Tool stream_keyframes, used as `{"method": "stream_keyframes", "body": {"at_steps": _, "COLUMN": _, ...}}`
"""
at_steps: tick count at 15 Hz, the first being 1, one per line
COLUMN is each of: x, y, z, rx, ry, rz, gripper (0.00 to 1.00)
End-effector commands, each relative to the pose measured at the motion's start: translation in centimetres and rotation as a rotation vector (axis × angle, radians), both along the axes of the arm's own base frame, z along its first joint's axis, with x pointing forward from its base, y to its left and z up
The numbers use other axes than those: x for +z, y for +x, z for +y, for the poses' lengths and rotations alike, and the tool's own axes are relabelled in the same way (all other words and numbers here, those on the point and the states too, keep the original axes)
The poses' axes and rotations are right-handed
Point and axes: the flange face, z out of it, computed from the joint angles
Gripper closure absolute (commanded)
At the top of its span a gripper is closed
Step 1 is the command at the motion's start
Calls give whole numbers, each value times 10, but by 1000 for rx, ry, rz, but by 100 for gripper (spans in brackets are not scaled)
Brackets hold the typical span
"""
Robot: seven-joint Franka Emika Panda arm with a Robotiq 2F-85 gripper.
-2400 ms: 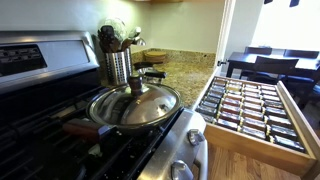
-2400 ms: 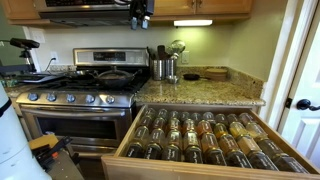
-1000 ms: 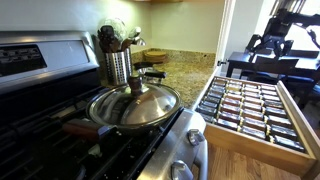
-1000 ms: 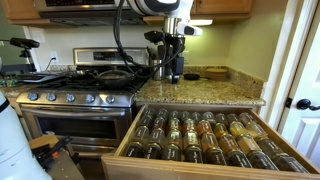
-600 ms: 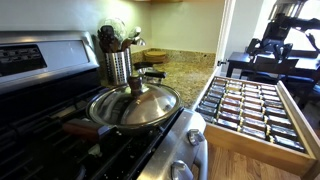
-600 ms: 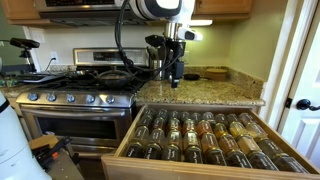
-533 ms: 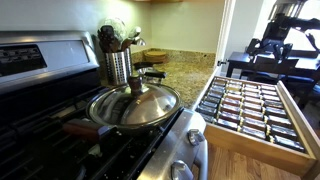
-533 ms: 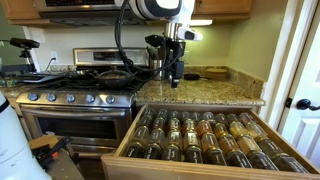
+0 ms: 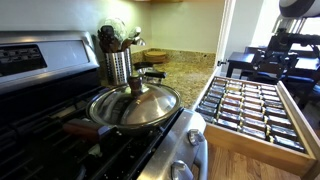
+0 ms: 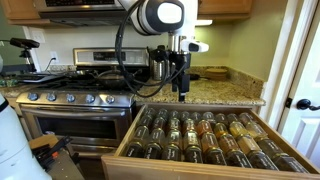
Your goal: Close the drawer
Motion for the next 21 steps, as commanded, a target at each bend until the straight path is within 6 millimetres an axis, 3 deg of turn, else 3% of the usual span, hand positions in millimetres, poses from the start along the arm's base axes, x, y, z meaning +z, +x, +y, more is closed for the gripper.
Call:
{"method": "stream_keyframes", "body": {"at_steps": 1, "x": -34, "y": -12, "z": -21, "rx": -103, "ry": -24, "rz": 32, "gripper": 0}}
{"method": "stream_keyframes", "body": {"at_steps": 6, "x": -73, "y": -21, "z": -47, "rx": -211, "ry": -84, "rz": 91, "gripper": 0}}
{"method": "stream_keyframes", "body": {"at_steps": 14, "x": -78, "y": -22, "z": -47, "rx": -188, "ry": -72, "rz": 108, "gripper": 0}}
{"method": "stream_keyframes", "body": {"at_steps": 21, "x": -106, "y": -72, "z": -93, "rx": -247, "ry": -115, "rz": 121, "gripper": 0}}
